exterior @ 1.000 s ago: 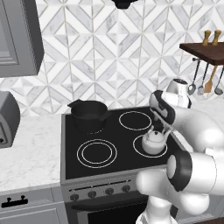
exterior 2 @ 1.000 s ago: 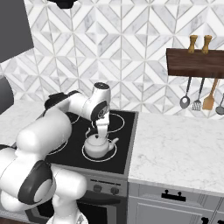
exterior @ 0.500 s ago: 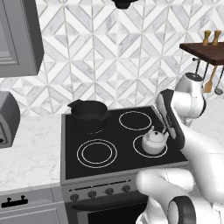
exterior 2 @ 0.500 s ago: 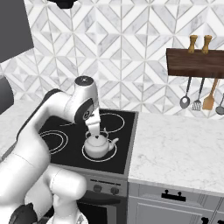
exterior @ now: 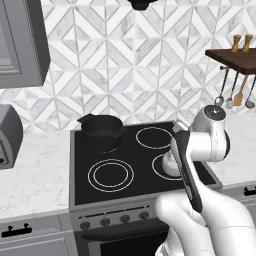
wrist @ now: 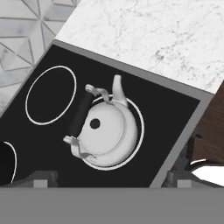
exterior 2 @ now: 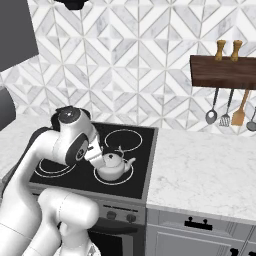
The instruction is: Pick the kettle from the counter and place it on a stove burner. Then turn the burner on.
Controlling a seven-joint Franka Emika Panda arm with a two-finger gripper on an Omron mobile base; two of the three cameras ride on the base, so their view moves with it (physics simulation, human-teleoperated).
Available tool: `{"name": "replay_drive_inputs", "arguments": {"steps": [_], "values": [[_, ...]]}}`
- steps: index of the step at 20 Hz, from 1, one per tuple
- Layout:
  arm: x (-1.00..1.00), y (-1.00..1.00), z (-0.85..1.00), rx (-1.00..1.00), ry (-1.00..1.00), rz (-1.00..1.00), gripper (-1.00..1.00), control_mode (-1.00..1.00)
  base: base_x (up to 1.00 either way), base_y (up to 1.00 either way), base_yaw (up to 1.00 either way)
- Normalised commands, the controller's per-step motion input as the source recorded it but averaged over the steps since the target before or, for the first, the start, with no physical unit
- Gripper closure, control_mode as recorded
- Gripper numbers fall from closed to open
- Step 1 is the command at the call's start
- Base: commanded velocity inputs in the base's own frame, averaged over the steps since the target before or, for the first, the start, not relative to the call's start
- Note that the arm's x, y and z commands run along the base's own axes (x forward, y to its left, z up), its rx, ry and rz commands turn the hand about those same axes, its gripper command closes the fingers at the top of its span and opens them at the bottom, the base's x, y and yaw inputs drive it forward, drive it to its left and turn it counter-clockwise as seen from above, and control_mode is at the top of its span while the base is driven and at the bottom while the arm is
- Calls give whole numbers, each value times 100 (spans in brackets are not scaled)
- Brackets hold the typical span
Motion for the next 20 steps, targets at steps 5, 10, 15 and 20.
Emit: {"name": "replay_drive_inputs", "arguments": {"steps": [5,10,15,20], "values": [[0,0,0,0,0,0,-100,-100,0,0,0],[0,0,0,0,0,0,-100,-100,0,0,0],[0,-3,0,0,0,0,-100,100,0,-15,0],[0,0,0,0,0,0,-100,100,0,-41,0]]}}
